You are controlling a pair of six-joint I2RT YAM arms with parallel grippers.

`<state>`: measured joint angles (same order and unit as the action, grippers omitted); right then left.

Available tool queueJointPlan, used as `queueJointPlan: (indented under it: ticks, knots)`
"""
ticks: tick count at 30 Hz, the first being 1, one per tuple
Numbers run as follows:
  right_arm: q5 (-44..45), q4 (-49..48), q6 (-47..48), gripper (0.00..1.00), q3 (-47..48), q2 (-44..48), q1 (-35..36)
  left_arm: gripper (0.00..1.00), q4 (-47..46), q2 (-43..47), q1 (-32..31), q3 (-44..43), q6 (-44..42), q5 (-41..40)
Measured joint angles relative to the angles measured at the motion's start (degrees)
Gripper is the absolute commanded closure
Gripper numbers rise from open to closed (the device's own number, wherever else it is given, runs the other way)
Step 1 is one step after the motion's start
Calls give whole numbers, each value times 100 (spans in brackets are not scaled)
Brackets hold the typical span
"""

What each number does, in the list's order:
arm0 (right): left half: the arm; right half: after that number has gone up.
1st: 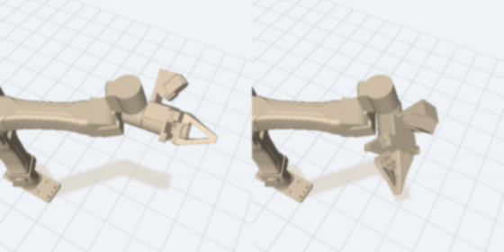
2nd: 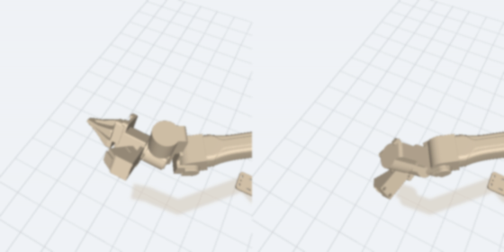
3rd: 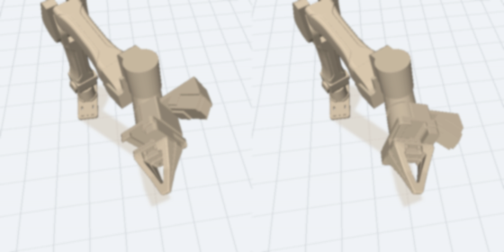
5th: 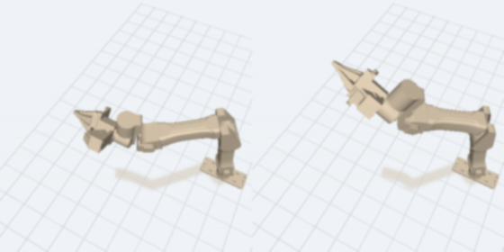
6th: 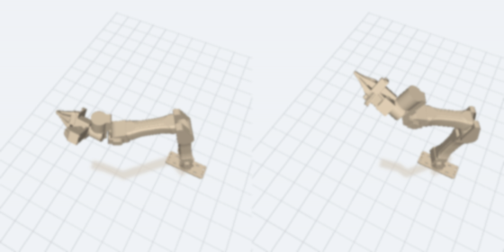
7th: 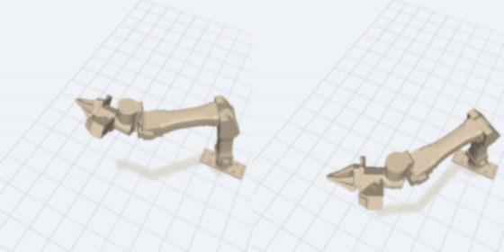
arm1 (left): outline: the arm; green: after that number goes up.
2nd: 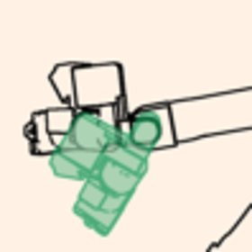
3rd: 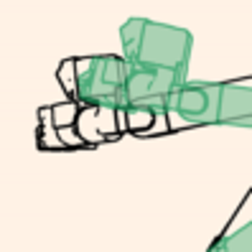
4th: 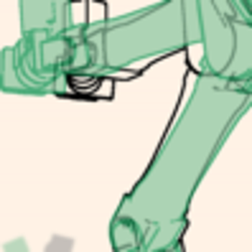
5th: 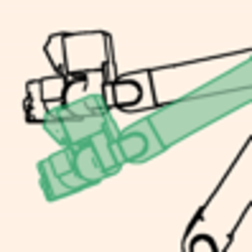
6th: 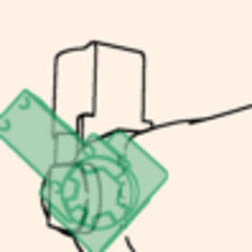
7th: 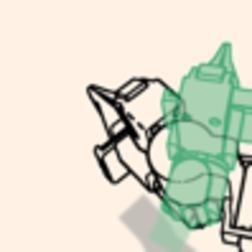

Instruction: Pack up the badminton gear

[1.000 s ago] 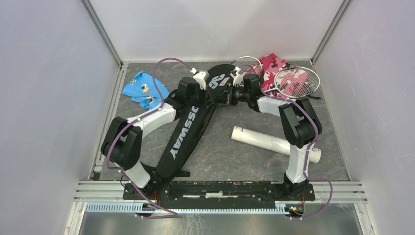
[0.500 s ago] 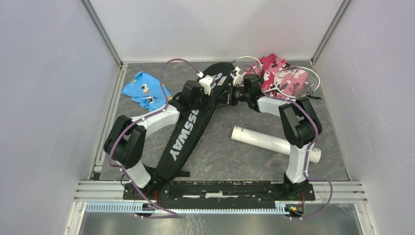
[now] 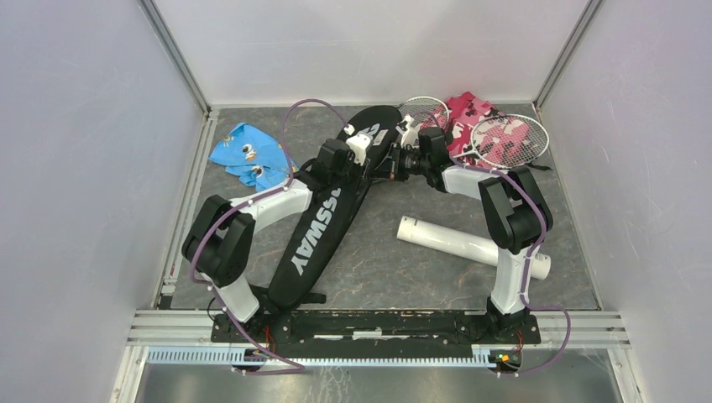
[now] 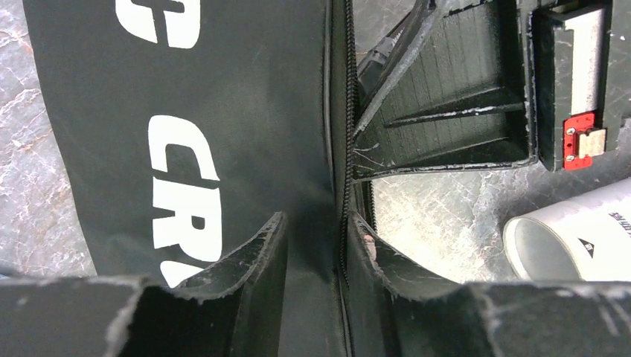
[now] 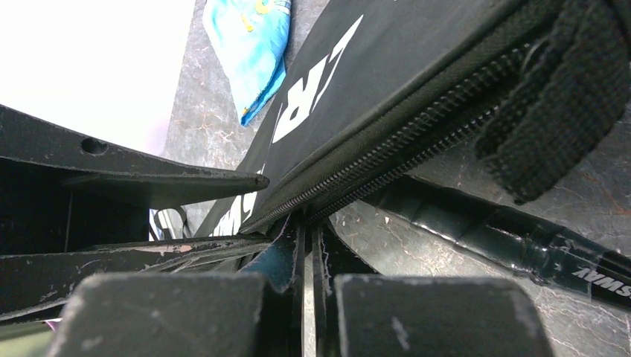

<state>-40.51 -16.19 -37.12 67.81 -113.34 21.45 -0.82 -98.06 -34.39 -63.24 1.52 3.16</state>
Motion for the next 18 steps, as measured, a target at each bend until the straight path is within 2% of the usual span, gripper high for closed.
queueJointPlan:
  ticks: [13,18]
  knots:
    - [0,-17,85,100,-57,0,-20,51,151,-361,-232,-284,-678,-636]
    - [0,-4,140,100,-57,0,-20,60,212,-361,-321,-315,-957,-938]
